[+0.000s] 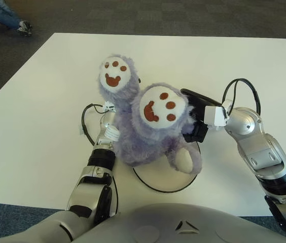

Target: Put the doll into the plate.

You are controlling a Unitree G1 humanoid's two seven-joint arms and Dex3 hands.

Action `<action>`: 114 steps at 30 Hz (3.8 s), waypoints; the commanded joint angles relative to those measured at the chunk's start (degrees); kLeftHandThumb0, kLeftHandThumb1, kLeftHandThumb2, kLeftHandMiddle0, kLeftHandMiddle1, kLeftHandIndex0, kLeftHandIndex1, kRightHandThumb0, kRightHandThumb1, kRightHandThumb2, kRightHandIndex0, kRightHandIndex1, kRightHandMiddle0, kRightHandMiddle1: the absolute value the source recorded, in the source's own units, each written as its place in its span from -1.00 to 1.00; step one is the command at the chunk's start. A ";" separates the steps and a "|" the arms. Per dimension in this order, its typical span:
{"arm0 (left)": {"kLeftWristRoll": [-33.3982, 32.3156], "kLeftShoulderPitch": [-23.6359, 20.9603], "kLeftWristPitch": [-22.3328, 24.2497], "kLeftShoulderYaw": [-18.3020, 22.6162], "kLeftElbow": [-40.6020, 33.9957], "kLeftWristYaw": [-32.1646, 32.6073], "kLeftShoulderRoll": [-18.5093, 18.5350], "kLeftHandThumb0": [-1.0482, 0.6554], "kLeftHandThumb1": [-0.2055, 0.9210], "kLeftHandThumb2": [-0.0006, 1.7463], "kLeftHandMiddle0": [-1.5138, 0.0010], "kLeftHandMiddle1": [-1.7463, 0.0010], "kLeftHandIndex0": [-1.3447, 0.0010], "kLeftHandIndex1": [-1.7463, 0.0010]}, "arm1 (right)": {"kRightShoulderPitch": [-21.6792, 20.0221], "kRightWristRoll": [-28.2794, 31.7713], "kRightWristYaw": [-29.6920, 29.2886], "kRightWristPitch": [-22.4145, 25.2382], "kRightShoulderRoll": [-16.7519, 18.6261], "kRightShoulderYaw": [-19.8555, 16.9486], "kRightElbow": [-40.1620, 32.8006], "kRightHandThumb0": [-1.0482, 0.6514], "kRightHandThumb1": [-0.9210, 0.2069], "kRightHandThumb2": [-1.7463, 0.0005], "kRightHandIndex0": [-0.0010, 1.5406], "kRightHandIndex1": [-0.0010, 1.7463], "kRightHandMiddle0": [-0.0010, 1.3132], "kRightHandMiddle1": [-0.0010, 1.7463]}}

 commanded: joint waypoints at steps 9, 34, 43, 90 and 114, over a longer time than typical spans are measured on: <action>-0.95 3.28 0.66 -0.35 2.03 -0.27 -1.08 -0.34 -0.13 0.55 -0.68 -1.00 0.05 -1.00 | -0.38 -1.35 0.45 -2.11 -1.87 -0.53 -0.07 0.89 0.44 -0.79 0.01 1.00 0.41 1.00; -2.74 3.19 0.40 -0.06 2.12 -1.53 -1.13 -0.34 -0.12 0.55 -0.70 -1.00 0.06 -1.00 | -1.17 -4.89 4.69 -19.77 -8.52 -1.90 4.81 0.23 -0.29 -0.09 -0.39 1.00 -0.23 0.56; -2.55 3.32 0.82 -0.20 1.80 -1.41 -1.00 -0.34 -0.12 0.54 -0.69 -1.00 0.06 -1.00 | -1.18 -3.21 6.71 -23.91 -8.85 -3.29 7.09 -0.18 -0.15 -0.09 -0.83 0.96 -0.75 0.69; -5.36 2.29 -3.64 0.59 5.11 -3.06 -2.27 -0.34 -0.14 0.56 -0.68 -1.00 0.04 -1.00 | -3.02 5.83 13.73 -37.34 -10.66 -7.83 14.33 -0.57 0.05 -0.07 -1.00 -0.42 -1.00 0.00; -4.98 2.34 1.16 0.39 4.17 -3.43 -1.47 -0.34 -0.13 0.55 -0.62 -1.00 0.05 -1.00 | -10.56 15.31 21.81 -32.24 -16.20 -14.92 20.53 -0.66 -0.12 0.03 -0.99 -0.98 -1.00 -0.64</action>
